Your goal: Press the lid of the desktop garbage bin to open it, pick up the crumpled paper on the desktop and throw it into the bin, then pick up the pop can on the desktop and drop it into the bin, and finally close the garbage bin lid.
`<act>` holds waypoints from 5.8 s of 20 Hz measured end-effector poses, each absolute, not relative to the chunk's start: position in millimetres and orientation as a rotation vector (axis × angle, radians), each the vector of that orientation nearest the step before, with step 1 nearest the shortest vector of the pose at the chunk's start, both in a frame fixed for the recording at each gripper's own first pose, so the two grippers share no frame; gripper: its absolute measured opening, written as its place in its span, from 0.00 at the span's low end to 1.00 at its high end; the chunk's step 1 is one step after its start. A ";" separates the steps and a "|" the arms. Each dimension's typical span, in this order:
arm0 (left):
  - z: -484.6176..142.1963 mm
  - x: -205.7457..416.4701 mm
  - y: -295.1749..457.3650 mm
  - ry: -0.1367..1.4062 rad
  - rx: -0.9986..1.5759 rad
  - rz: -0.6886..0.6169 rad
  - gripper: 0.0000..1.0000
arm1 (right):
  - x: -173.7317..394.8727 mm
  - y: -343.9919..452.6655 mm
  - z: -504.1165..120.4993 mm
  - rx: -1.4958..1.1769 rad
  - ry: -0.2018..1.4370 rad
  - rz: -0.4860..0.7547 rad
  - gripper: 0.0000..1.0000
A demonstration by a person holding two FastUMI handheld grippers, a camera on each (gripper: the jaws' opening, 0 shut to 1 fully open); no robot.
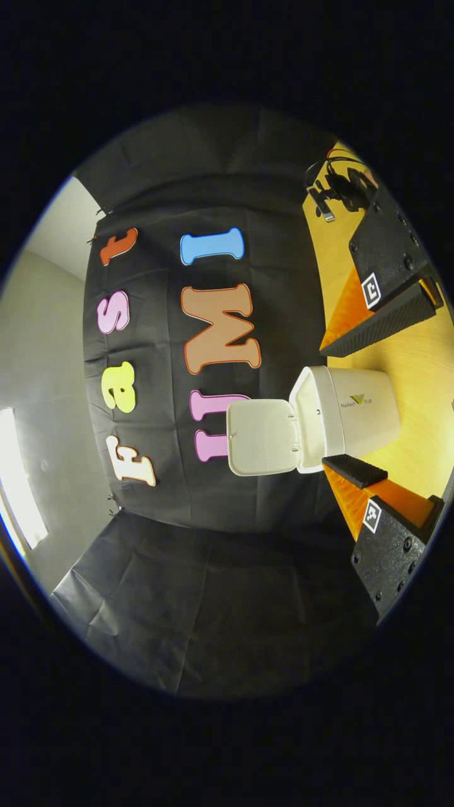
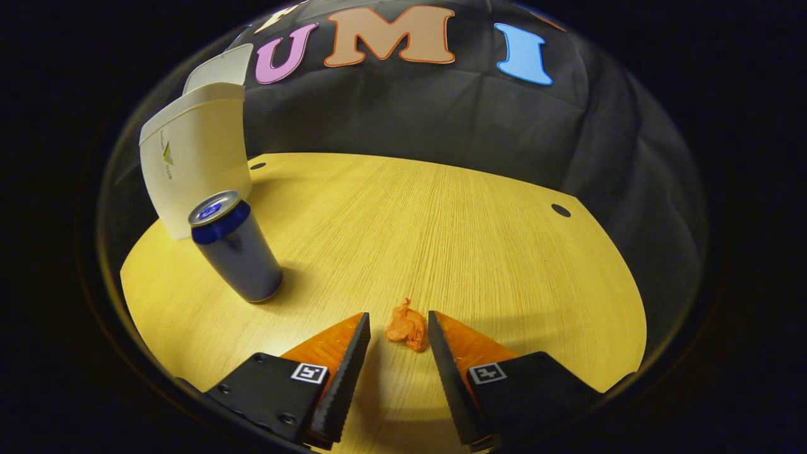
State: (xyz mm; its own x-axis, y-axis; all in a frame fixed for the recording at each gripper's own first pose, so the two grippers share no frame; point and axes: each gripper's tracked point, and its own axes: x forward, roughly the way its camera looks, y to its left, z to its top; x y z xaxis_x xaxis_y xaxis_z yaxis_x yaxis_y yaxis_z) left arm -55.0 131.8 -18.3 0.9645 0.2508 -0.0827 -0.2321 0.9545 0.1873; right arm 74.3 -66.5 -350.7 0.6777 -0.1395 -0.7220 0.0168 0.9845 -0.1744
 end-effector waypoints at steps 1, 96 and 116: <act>-18.7 -55.4 131.6 0.108 0.176 0.248 0.93 | 72.8 -68.6 -353.8 -0.171 0.835 -0.093 0.70; -345.1 61.3 -15.0 0.557 0.114 -0.096 0.78 | 6.9 -183.0 -48.1 -0.096 0.197 -0.377 0.72; -44.0 119.2 88.9 0.160 0.131 0.046 0.75 | 12.0 -108.2 -64.8 0.021 0.207 -0.227 0.72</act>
State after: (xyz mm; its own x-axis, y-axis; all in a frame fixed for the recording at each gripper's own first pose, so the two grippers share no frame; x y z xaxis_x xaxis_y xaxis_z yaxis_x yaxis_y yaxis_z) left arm 119.2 88.9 -44.0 0.9862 0.0564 -0.1558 -0.0355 0.9904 0.1337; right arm 12.0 -108.2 -64.8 0.9532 -0.2214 -0.2059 0.2257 0.9742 -0.0025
